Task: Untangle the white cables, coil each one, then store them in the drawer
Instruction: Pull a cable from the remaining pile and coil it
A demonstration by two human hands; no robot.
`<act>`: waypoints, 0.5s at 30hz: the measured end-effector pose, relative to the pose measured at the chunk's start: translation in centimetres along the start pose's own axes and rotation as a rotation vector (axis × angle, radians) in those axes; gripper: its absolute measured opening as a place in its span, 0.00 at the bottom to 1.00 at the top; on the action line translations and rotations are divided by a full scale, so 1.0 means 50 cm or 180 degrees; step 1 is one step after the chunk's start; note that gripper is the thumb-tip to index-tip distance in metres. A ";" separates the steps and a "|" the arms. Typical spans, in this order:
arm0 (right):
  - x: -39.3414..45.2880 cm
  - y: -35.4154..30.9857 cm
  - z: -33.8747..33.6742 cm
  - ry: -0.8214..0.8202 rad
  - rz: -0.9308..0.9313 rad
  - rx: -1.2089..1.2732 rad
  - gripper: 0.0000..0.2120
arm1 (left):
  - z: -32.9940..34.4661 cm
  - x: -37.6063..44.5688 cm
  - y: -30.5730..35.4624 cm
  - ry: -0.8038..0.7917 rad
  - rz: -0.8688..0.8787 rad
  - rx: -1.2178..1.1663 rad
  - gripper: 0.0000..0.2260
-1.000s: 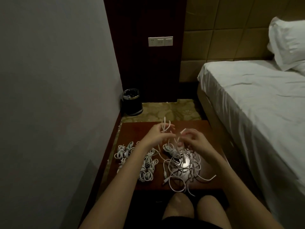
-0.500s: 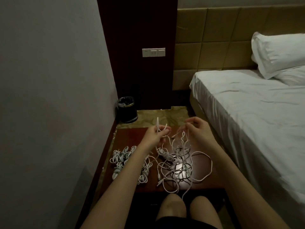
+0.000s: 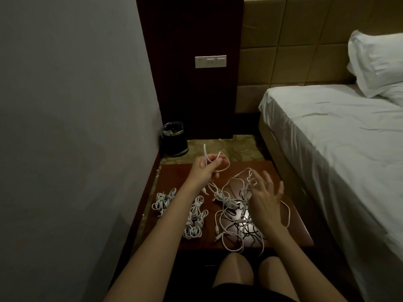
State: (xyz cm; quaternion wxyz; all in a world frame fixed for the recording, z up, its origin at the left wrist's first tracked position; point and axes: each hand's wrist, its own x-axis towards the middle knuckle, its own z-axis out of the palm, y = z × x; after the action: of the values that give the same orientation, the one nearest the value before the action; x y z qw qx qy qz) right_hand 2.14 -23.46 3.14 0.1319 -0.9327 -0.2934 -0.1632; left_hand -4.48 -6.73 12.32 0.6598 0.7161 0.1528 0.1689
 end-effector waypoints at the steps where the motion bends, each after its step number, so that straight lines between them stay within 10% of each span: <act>1: 0.000 -0.003 0.006 0.0154 -0.0268 0.0046 0.20 | 0.000 0.002 -0.003 0.0006 -0.0023 -0.0002 0.09; 3: -0.002 -0.013 0.013 0.0352 -0.0715 0.0399 0.18 | 0.001 0.003 -0.009 0.0023 -0.0083 -0.0028 0.09; 6: -0.014 -0.029 0.028 -0.0673 -0.0624 0.0972 0.07 | 0.000 0.005 -0.016 0.0025 -0.0167 -0.0138 0.09; 9: -0.017 -0.015 0.077 -0.1592 -0.0335 0.0302 0.12 | -0.006 0.008 -0.022 0.0042 -0.0210 -0.0055 0.08; 15: -0.017 0.024 0.135 -0.1655 -0.0120 -0.0446 0.12 | -0.025 0.014 -0.039 0.0105 -0.0261 -0.0019 0.07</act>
State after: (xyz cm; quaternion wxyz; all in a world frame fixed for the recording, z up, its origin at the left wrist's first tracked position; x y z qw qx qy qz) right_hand 3.71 -22.55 -3.54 -0.0157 -0.9445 -0.3228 0.0594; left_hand -4.40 -5.12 10.48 0.6657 0.7044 0.1923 0.1540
